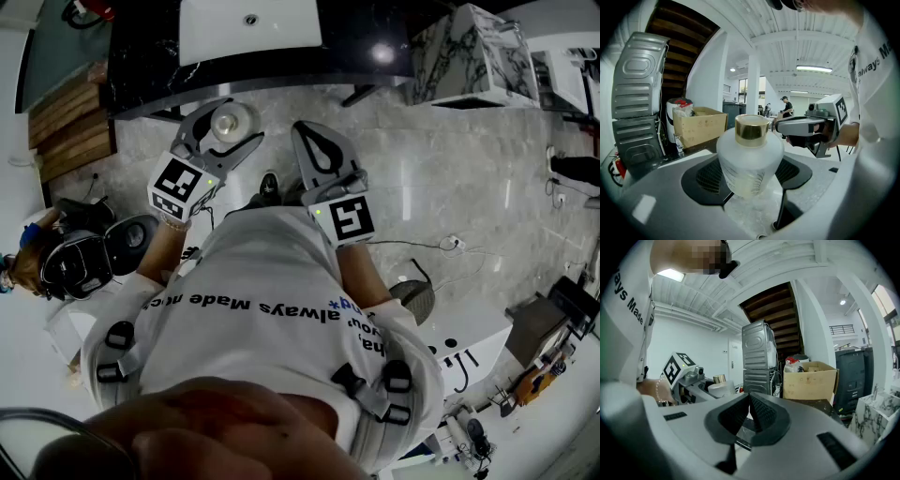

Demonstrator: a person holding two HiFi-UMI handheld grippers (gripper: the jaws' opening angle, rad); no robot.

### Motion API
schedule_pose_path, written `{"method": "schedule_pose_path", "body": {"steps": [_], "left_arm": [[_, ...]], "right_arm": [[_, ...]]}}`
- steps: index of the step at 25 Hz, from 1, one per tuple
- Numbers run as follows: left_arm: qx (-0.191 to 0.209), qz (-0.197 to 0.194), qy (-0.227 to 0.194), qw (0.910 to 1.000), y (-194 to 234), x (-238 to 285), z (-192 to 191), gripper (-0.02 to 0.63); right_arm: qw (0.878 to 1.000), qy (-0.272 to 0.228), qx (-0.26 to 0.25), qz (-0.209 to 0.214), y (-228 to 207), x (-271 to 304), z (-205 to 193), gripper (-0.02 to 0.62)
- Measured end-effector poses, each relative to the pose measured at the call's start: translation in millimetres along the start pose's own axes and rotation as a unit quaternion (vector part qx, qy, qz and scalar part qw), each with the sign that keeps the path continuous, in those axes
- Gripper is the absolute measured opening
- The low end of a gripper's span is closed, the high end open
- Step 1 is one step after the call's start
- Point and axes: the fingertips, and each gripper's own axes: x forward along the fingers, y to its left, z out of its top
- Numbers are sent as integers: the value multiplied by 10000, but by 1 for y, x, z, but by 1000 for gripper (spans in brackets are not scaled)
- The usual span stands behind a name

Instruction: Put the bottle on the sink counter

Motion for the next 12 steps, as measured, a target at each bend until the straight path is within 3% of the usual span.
{"method": "schedule_pose_path", "body": {"steps": [12], "left_arm": [[82, -217, -148, 9996, -84, 13, 28, 333]], "right_arm": [[10000, 60, -7, -6, -11, -78, -2, 9]]}}
